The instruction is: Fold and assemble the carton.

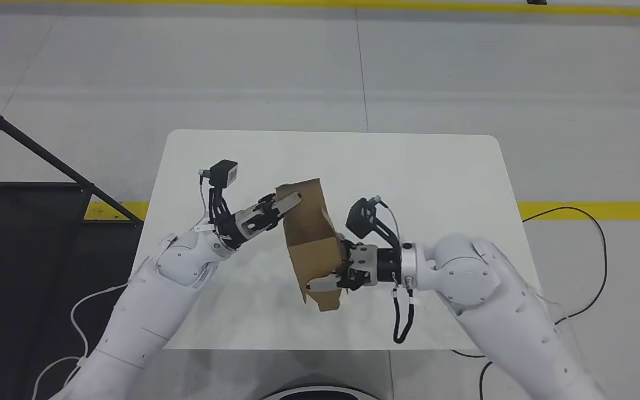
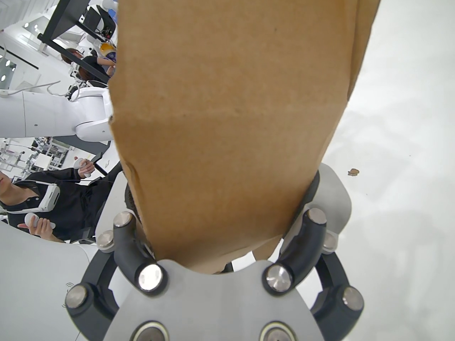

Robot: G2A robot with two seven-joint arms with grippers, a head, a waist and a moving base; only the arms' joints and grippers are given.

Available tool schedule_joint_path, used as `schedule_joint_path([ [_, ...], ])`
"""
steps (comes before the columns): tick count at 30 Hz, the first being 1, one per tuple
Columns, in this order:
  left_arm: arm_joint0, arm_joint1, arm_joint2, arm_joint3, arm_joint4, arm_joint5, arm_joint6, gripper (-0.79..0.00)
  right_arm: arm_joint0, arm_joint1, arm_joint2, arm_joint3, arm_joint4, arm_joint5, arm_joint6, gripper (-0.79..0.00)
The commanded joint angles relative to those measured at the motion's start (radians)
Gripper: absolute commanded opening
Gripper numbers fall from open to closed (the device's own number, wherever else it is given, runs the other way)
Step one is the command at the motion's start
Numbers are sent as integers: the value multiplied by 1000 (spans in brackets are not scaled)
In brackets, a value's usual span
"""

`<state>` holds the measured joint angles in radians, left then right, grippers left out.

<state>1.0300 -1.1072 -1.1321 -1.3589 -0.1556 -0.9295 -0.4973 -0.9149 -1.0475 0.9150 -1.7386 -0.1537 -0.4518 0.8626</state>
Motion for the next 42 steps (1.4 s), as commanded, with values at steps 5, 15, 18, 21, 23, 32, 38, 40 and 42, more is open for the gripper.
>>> schedule_joint_path([
  [5, -1, -2, 0, 2, -1, -1, -5, -785, 28, -11, -25, 18, 2, 2, -1, 0],
  [15, -3, -6, 3, 2, -1, -2, -8, -785, 35, -18, -28, 25, 3, 3, -9, 0],
  [18, -3, -6, 2, -1, -2, -4, -7, -785, 28, -17, -18, 26, 10, -3, -19, 0],
  [21, -1, -6, -5, -4, -10, -10, -3, -785, 9, -12, 7, 22, 12, -18, -35, 0],
  [23, 2, -6, -12, -7, -15, -16, 0, -785, -15, -6, 32, 15, 14, -32, -48, 0],
  [32, 19, -3, -38, -17, -35, -31, 9, -785, -104, 17, 121, -10, 47, -104, -51, 0],
  [38, 30, -3, -54, -25, -69, -46, 24, -785, -143, 23, 163, 6, 58, -121, -109, 0],
  [40, 33, -3, -59, -28, -77, -51, 31, -785, -157, 23, 171, 19, 61, -139, -142, 0],
  [42, 38, -3, -64, -33, -89, -52, 41, -785, -177, 23, 183, 39, 68, -170, -186, 0],
])
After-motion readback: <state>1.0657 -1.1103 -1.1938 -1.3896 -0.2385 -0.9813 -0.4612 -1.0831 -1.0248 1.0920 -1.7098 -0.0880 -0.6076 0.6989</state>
